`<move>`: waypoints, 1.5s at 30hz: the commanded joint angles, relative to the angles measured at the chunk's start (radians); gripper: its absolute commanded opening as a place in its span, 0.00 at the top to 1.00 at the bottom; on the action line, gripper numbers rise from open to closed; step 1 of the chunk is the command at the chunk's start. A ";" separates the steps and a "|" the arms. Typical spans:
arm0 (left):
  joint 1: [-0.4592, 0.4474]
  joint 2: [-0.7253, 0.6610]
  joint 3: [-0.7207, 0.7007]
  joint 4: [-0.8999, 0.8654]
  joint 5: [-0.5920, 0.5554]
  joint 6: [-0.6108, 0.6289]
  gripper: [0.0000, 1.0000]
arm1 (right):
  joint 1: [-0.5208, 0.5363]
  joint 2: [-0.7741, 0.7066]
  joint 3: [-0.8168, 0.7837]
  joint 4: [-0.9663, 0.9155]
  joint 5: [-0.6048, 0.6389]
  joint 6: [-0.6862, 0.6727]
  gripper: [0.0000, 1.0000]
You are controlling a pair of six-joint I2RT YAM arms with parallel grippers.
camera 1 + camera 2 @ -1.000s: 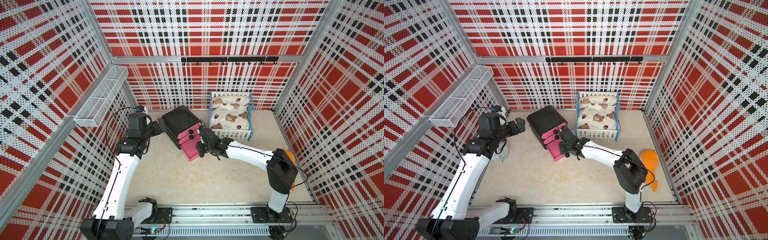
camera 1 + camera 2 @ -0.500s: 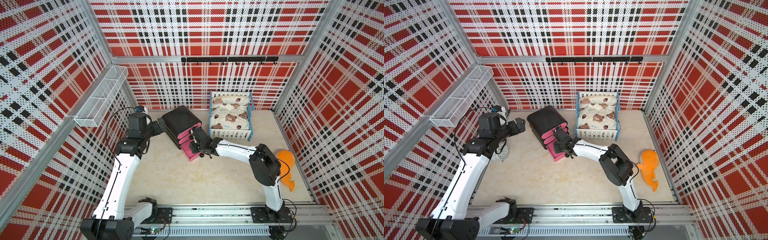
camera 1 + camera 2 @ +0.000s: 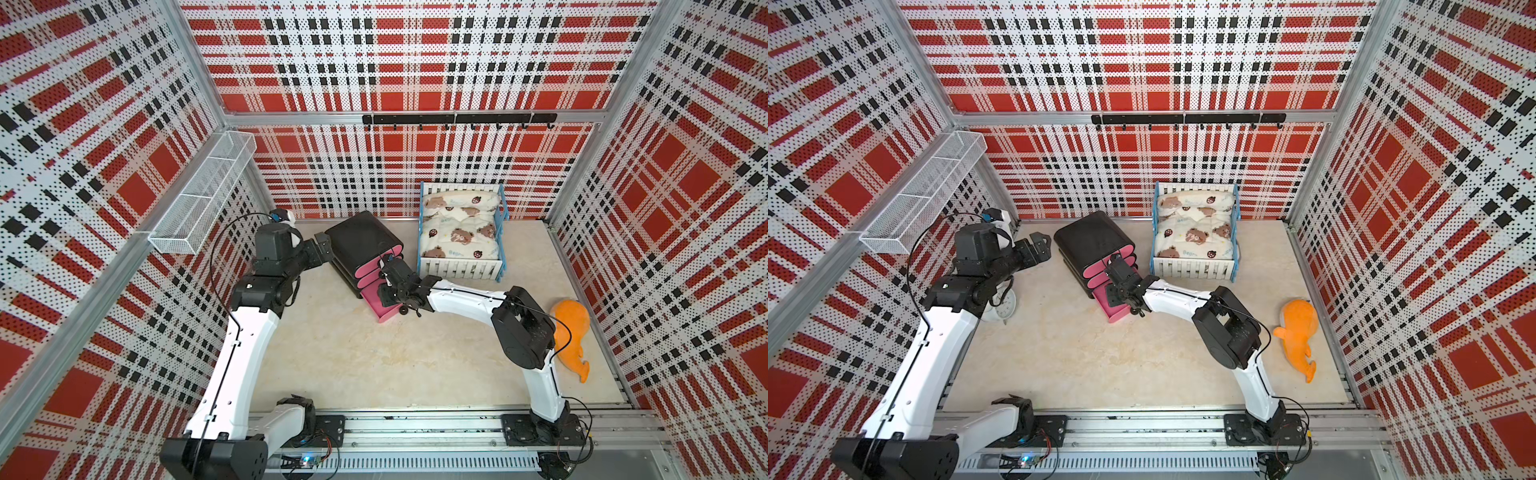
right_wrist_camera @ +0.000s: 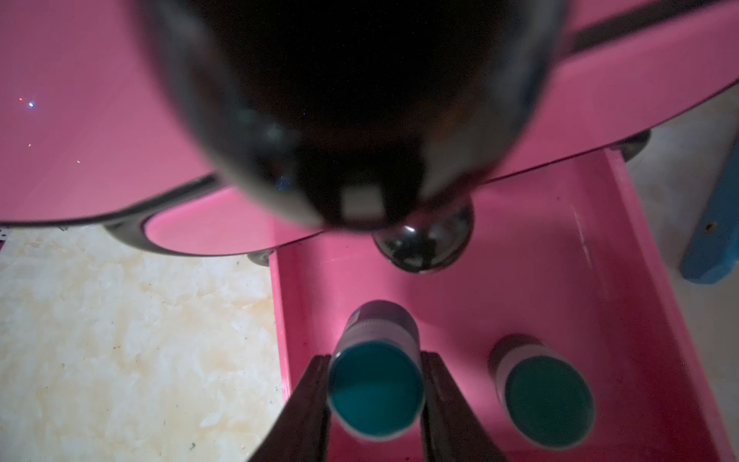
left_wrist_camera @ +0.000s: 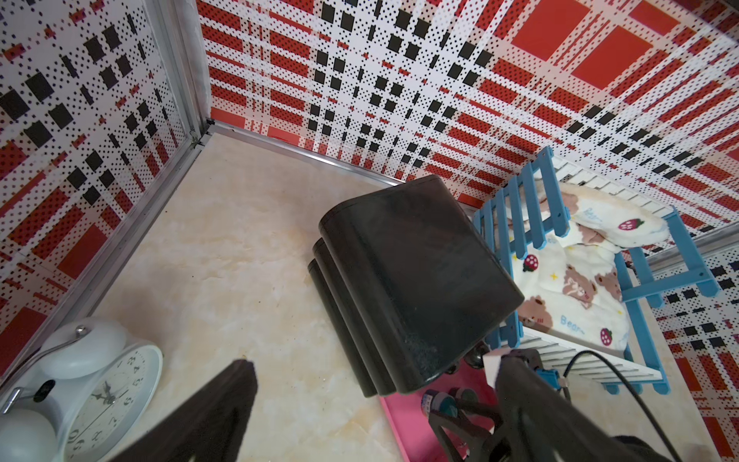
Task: Put the paint cans in the drawer according to color
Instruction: Place the paint can in the drawer, then close the drawer in the storage box.
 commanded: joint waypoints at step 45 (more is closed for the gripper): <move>0.095 0.806 0.651 -0.092 0.280 0.246 0.01 | 0.007 -0.352 -0.690 0.432 -0.035 -0.159 0.08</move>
